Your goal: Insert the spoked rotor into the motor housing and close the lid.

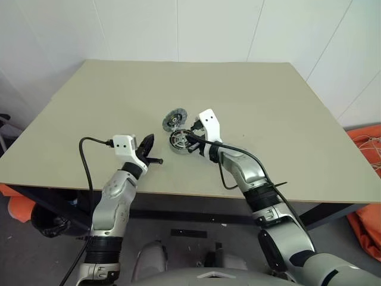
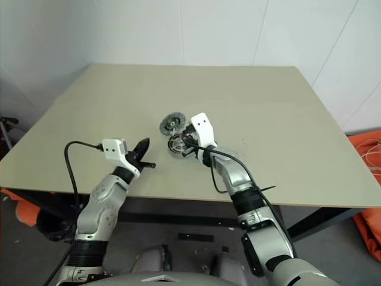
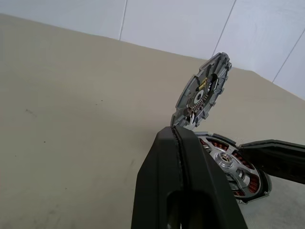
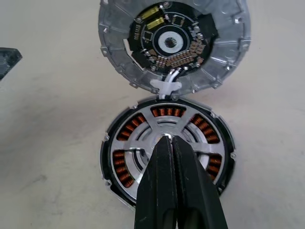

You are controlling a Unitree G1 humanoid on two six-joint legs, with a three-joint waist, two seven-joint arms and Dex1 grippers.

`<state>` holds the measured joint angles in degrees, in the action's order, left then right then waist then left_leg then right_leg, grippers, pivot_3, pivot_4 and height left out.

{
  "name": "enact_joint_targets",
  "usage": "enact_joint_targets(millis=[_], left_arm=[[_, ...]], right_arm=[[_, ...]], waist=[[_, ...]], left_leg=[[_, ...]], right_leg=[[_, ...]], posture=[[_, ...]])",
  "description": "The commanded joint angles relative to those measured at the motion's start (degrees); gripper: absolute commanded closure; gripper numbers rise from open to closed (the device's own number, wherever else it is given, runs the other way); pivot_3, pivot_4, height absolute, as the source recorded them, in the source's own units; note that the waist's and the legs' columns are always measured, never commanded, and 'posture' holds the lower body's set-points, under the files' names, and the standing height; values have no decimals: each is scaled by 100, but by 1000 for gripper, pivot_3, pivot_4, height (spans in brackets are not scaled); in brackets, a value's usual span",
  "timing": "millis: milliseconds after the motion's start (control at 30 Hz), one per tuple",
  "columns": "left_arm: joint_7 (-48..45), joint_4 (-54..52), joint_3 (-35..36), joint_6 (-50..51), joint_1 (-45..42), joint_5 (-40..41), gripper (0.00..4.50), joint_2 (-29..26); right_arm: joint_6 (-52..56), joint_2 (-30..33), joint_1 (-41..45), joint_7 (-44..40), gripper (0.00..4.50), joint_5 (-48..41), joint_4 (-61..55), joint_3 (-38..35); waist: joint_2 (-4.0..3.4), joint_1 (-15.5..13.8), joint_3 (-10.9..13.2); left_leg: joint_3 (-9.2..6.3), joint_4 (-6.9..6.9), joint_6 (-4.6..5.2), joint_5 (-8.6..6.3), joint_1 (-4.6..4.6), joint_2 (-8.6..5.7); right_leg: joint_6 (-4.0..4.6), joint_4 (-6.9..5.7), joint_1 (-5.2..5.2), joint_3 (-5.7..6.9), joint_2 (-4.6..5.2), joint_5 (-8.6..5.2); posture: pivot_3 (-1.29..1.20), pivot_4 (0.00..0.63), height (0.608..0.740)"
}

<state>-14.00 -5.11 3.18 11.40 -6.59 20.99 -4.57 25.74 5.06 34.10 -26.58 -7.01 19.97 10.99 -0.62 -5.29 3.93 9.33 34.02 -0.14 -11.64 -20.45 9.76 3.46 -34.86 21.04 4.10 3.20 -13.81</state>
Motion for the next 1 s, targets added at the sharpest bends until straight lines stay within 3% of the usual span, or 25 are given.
enact_joint_targets(millis=[33,400,733,867,1000], left_arm=[[-11,-97,34,-123,-117,-51,4483,13],[-10,-42,29,-102,-142,-65,4483,73],[-50,25,27,-118,-150,-112,4483,108],[-63,44,21,-110,-157,-117,4500,115],[-87,77,10,-99,-160,-115,4500,117]], right_arm=[[-151,-12,124,-112,4500,107,48,78],[32,160,155,-404,4500,286,-240,244],[-30,846,488,-1384,4500,517,-874,716],[-255,1235,630,-2000,3562,606,-898,949],[-593,1486,900,-2455,2217,801,-598,1147]], waist=[[0,-1,0],[0,-1,0],[1,-10,0],[1,-12,0],[1,-6,0]], left_leg=[[0,0,0,0,0,0],[0,3,0,0,10,1],[0,4,2,-1,-2,1],[0,7,4,-2,-5,1],[0,11,7,-3,-6,2]], right_leg=[[0,0,0,0,0,0],[-1,-2,-9,0,0,0],[0,-1,-1,0,0,0],[0,-2,0,0,1,0],[0,-4,2,1,0,1]], posture=[[0,0,740],[0,0,740],[0,0,740],[0,0,740],[0,0,740]])
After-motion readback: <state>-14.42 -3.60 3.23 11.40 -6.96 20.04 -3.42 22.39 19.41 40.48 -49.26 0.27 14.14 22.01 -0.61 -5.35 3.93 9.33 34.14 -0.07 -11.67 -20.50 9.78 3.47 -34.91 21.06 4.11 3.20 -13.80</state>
